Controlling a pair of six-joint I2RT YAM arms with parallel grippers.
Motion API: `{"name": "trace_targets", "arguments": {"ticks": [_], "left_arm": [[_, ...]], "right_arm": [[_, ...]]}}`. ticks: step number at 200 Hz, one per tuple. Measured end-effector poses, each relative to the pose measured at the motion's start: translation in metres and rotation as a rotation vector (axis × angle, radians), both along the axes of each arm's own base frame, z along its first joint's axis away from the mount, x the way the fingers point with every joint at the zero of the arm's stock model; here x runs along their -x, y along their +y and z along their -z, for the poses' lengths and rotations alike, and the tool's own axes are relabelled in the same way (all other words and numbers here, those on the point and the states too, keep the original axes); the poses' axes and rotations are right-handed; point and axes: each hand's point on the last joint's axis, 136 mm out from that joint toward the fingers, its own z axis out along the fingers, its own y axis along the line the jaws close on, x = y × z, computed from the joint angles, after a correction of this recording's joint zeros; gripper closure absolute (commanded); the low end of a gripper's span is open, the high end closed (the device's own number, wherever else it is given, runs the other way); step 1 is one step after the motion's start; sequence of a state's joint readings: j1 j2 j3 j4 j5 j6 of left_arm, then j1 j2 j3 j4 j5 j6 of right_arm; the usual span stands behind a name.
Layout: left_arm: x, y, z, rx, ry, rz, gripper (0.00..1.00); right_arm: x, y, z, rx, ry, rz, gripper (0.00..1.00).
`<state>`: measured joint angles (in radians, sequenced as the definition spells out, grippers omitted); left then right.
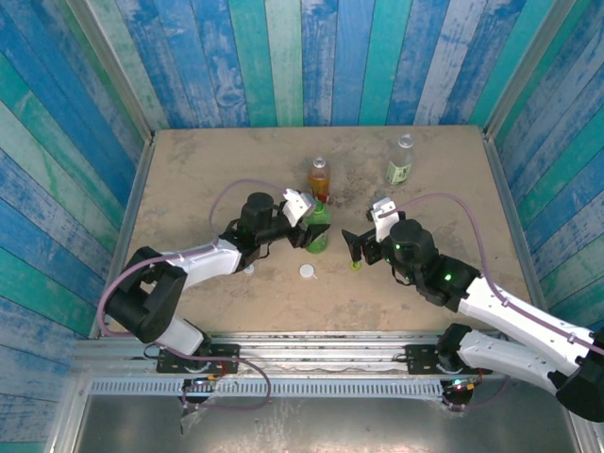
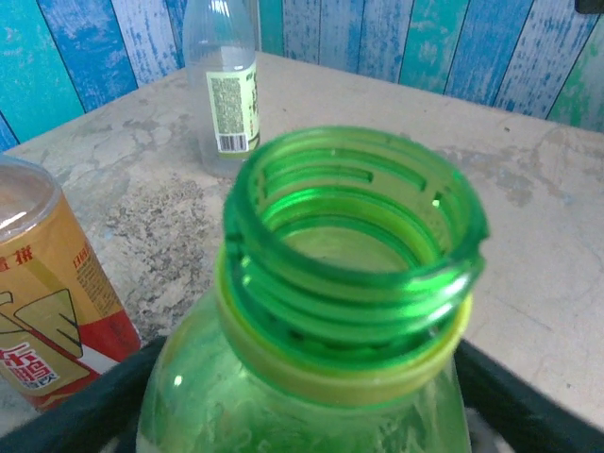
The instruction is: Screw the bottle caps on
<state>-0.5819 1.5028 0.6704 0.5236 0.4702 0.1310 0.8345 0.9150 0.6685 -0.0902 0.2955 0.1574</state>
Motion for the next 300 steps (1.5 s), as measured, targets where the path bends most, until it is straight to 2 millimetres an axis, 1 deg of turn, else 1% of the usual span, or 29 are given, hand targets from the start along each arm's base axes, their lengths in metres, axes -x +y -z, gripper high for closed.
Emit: {"name": "trace_targets", "arguments": {"ticks": [15,40,66,103,133,165,194,215,251,278,300], "left_arm": [[0.0,0.0,-0.001,0.009,-0.008,-0.001,0.0],[0.004,0.003,0.002,0.028,-0.016,-0.005,0.06],[0.009,0.008,0.007,0.052,-0.039,-0.018,0.06],[0.016,0.019,0.006,0.132,-0.105,-0.059,0.06],[0.013,0.019,-0.003,0.19,-0.165,-0.071,0.06],[0.011,0.018,0.002,0.219,-0.181,-0.071,0.06],[0.008,0.018,0.002,0.236,-0.202,-0.081,0.05],[0.006,0.018,0.005,0.24,-0.206,-0.087,0.04],[0.003,0.018,0.018,0.235,-0.186,-0.102,0.0],[0.001,0.018,0.024,0.236,-0.172,-0.108,0.04],[-0.002,0.016,0.023,0.24,-0.176,-0.108,0.06]], "right_arm": [[0.0,0.0,0.0,0.001,-0.001,0.003,0.0],[0.0,-0.001,0.0,0.001,-0.001,0.005,0.0],[-0.001,-0.001,0.0,0.002,-0.001,0.005,0.0],[-0.002,0.0,0.004,0.011,0.008,0.01,0.0],[-0.004,0.0,0.008,0.014,0.018,0.015,0.0],[-0.004,0.001,0.012,0.019,0.029,0.018,0.0],[-0.005,0.001,0.012,0.016,0.032,0.02,0.0],[-0.005,0.001,0.012,0.015,0.034,0.02,0.0],[-0.006,0.002,0.017,0.023,0.047,0.023,0.0],[-0.006,0.003,0.02,0.029,0.052,0.023,0.0],[-0.006,0.003,0.02,0.029,0.053,0.023,0.0]]}}
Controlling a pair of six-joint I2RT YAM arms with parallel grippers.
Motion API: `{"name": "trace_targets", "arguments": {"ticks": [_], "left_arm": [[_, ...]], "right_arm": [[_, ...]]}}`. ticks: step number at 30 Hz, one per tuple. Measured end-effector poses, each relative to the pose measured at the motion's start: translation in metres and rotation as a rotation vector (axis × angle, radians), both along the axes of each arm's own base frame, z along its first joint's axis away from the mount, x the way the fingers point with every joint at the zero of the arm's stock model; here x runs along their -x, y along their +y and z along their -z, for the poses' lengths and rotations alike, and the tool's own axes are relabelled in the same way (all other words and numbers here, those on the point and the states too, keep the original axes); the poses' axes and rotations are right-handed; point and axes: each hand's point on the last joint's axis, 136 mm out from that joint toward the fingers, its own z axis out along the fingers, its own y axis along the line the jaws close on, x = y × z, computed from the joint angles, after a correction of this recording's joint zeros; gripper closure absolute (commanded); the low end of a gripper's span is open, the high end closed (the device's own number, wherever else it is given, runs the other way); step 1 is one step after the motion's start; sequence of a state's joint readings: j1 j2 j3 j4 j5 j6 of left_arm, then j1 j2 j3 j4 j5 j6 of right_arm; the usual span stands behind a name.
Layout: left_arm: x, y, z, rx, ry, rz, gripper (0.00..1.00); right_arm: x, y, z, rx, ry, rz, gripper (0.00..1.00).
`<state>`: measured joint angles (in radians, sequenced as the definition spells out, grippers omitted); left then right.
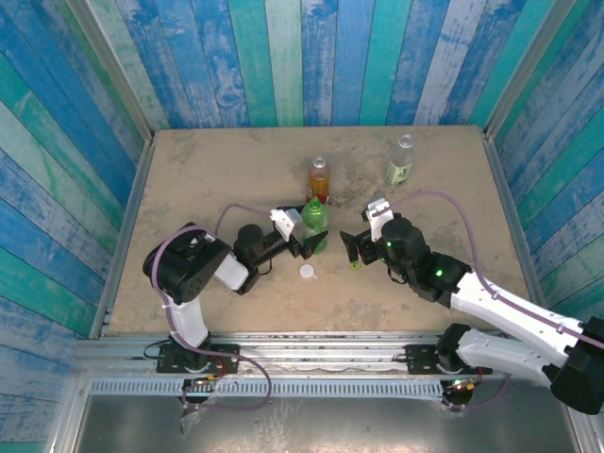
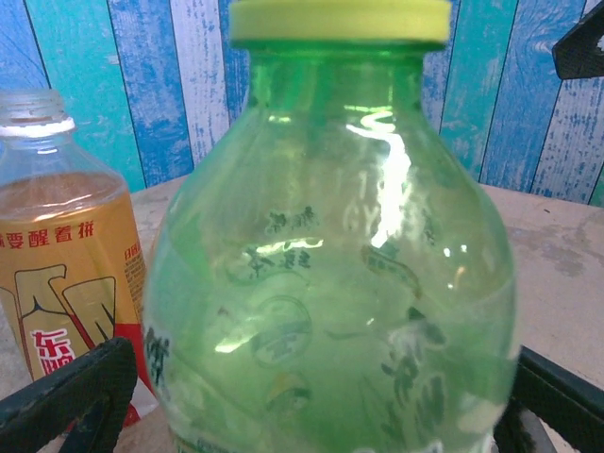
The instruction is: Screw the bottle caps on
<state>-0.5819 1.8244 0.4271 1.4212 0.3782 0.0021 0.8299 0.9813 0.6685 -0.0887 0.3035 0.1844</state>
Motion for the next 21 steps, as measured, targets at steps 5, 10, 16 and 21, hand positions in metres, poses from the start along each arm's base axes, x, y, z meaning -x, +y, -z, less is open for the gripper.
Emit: {"name": "trace_targets", "arguments": {"ticks": [5,10,16,21], "left_arm": [[-0.005,-0.003,-0.004,0.013,-0.009,-0.002,0.12],[-0.008,-0.005,-0.005,0.021,-0.005,-0.001,0.23],[-0.008,-0.006,-0.002,0.016,0.003,0.002,0.29],[-0.005,-0.008,-0.001,0.011,0.005,0.023,0.33]], "right_arm": [[0.0,0.0,0.0,-0.001,0.002,0.002,0.0],[0.0,0.0,0.0,-0.001,0.002,0.002,0.0],[0.0,-0.003,0.005,0.005,0.007,0.018,0.0],[-0.004,-0.012,0.008,0.015,0.0,0.071,0.0]]}}
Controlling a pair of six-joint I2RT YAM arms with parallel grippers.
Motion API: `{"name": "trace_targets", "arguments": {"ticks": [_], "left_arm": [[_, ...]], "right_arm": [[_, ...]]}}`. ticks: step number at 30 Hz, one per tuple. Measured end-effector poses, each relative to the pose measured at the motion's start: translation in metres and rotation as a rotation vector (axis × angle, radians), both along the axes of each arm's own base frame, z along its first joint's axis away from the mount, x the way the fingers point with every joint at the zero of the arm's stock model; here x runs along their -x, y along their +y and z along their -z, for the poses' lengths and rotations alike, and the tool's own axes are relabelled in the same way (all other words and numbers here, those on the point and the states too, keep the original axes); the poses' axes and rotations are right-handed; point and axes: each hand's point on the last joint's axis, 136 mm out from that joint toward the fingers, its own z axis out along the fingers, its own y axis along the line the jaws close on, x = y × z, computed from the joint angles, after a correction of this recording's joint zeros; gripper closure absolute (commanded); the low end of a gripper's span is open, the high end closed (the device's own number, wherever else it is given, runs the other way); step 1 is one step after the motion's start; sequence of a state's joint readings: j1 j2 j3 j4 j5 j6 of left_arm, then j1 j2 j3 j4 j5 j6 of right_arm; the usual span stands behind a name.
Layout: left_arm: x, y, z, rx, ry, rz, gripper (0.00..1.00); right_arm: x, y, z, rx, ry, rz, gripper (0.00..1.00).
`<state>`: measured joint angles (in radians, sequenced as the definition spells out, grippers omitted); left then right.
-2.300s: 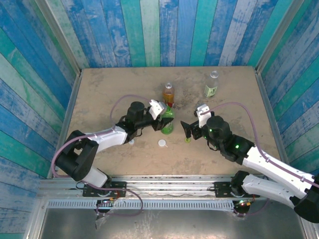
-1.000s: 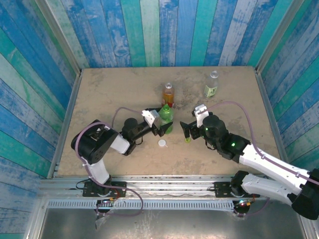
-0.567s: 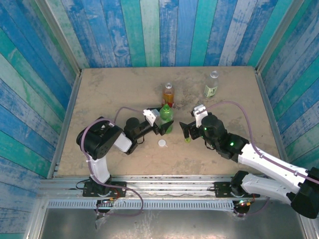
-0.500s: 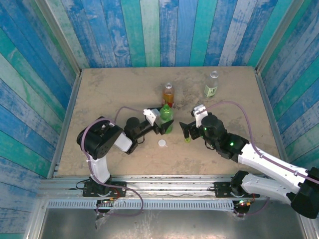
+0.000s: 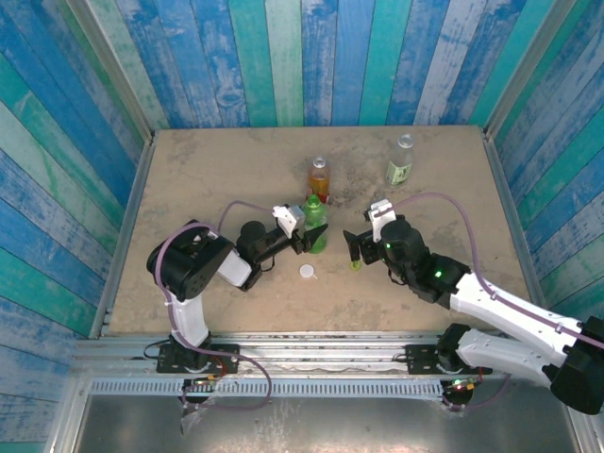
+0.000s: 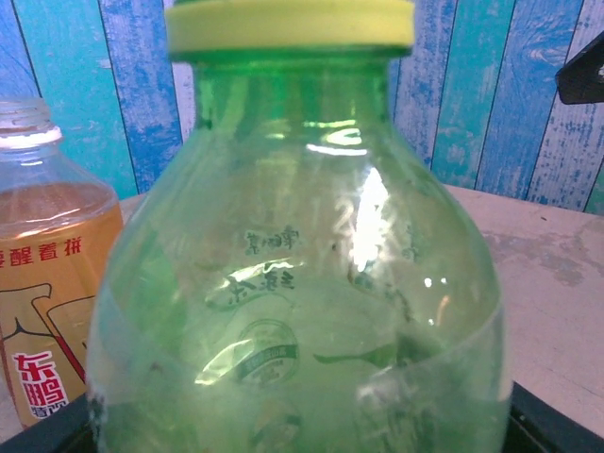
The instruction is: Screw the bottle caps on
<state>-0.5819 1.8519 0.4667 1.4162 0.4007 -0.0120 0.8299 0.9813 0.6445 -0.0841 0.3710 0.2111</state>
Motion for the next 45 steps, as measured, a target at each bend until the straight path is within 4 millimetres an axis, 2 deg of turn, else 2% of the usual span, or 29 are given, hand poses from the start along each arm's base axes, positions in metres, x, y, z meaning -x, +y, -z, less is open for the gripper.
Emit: {"name": "trace_targets", "arguments": {"ticks": [6,14,20,24,32,39,45], "left_arm": [[0.004,-0.003,0.001,-0.009,-0.008,0.03,0.37],[0.017,-0.01,0.001,-0.018,-0.018,0.113,0.37],[0.024,-0.012,0.001,-0.016,-0.021,0.148,0.37],[0.027,-0.011,0.001,-0.013,-0.023,0.158,0.37],[0.028,-0.01,0.002,-0.013,-0.023,0.158,0.36],[0.028,-0.01,0.002,-0.014,-0.024,0.158,0.36],[0.028,-0.01,0.002,-0.014,-0.024,0.158,0.36]], "right_arm": [[0.0,-0.01,0.013,0.022,0.011,0.049,0.0],[0.003,-0.019,0.034,0.007,0.068,0.076,0.02],[0.007,-0.019,0.056,0.004,0.149,0.075,0.12],[0.011,-0.013,0.082,0.046,0.231,0.046,0.27],[0.019,-0.007,0.126,0.125,0.357,0.017,0.36],[0.024,-0.001,0.148,0.169,0.402,-0.005,0.44],[0.027,0.0,0.165,0.21,0.436,-0.01,0.47]]}}
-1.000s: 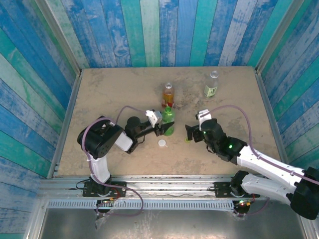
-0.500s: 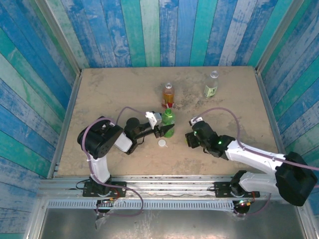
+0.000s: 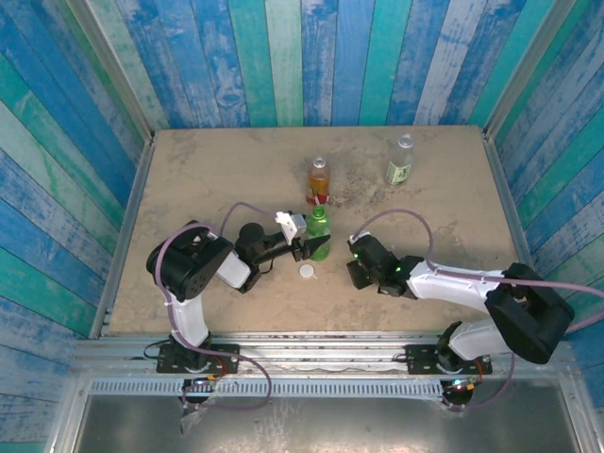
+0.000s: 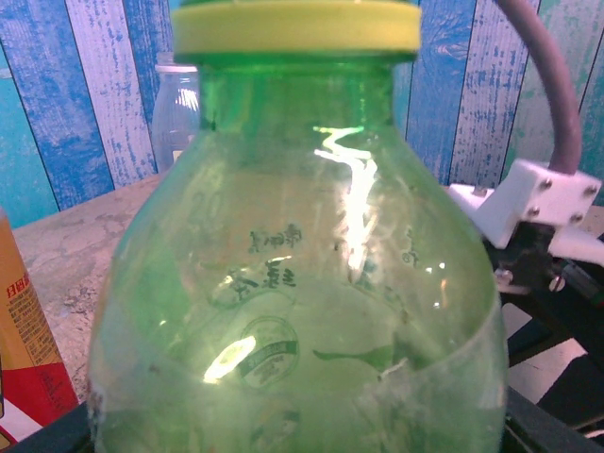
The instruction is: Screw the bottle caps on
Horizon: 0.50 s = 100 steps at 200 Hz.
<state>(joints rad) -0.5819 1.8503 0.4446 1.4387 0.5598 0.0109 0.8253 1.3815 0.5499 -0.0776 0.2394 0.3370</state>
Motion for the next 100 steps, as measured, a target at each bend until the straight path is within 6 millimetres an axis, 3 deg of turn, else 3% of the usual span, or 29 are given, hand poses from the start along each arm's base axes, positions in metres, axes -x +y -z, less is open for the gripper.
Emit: {"name": "trace_targets", "arguments": {"ticks": [100], "left_arm": [[-0.0001,-0.0001,0.0002,-0.001,0.001,0.0,0.36]], "right_arm": [[-0.0097,0.0088,0.0058,0.013,0.018,0.019,0.52]]}}
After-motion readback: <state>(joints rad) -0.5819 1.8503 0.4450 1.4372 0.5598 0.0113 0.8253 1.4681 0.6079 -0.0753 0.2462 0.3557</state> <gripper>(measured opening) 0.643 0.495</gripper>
